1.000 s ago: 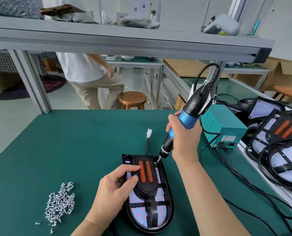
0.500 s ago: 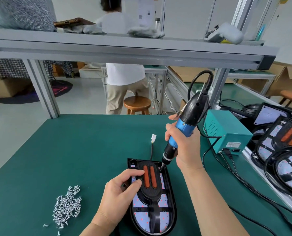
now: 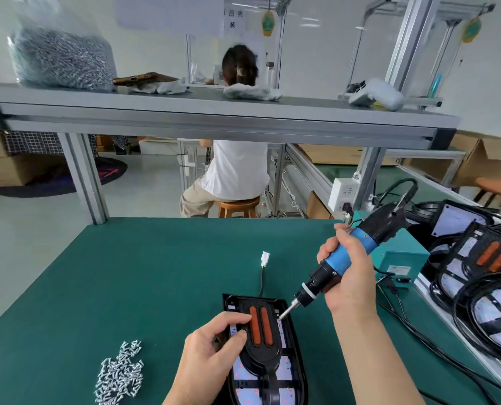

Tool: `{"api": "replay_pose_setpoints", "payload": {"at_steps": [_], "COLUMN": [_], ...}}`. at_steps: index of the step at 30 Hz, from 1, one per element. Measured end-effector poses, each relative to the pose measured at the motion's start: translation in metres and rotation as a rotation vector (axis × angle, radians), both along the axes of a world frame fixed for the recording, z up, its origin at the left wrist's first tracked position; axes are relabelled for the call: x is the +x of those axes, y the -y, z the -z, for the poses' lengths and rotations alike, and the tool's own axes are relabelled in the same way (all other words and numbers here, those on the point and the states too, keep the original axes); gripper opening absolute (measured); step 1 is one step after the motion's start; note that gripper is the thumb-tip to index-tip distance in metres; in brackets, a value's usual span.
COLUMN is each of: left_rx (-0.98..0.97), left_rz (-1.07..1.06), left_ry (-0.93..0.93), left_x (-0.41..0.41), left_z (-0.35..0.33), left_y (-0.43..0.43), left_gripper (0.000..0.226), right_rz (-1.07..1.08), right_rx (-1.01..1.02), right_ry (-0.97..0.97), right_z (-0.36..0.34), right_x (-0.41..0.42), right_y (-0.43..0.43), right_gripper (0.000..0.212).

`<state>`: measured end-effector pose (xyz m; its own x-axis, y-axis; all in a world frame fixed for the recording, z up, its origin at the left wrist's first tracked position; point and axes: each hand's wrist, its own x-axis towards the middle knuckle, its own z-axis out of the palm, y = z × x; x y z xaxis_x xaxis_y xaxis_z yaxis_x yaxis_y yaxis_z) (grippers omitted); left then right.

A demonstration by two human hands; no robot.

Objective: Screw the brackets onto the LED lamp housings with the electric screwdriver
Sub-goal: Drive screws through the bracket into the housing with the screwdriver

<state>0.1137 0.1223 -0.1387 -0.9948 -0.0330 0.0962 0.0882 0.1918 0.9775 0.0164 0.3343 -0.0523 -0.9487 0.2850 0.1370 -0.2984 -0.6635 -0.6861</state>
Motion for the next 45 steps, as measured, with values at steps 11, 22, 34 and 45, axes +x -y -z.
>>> {"api": "replay_pose_setpoints", "payload": {"at_steps": [11, 22, 34, 45], "left_rx": [-0.006, 0.043, 0.047, -0.002], "left_rz": [-0.017, -0.012, -0.020, -0.137], "left_ry": [-0.039, -0.035, -0.067, -0.103], "left_x": [0.000, -0.002, 0.002, 0.008], "left_z": [-0.003, 0.002, 0.002, -0.001], "left_y": [-0.002, -0.001, -0.004, -0.009], "left_gripper": [0.034, 0.029, 0.023, 0.023], "right_rz": [-0.194, -0.316, -0.345, -0.365], "right_rx": [-0.325, -0.407, -0.365, -0.373], "right_ry": [0.301, 0.438, 0.428, 0.423], "right_z": [0.043, 0.069, 0.082, 0.080], "right_x": [0.012, 0.032, 0.026, 0.027], "right_y": [0.010, 0.012, 0.004, 0.002], "right_gripper": [0.041, 0.042, 0.042, 0.041]}}
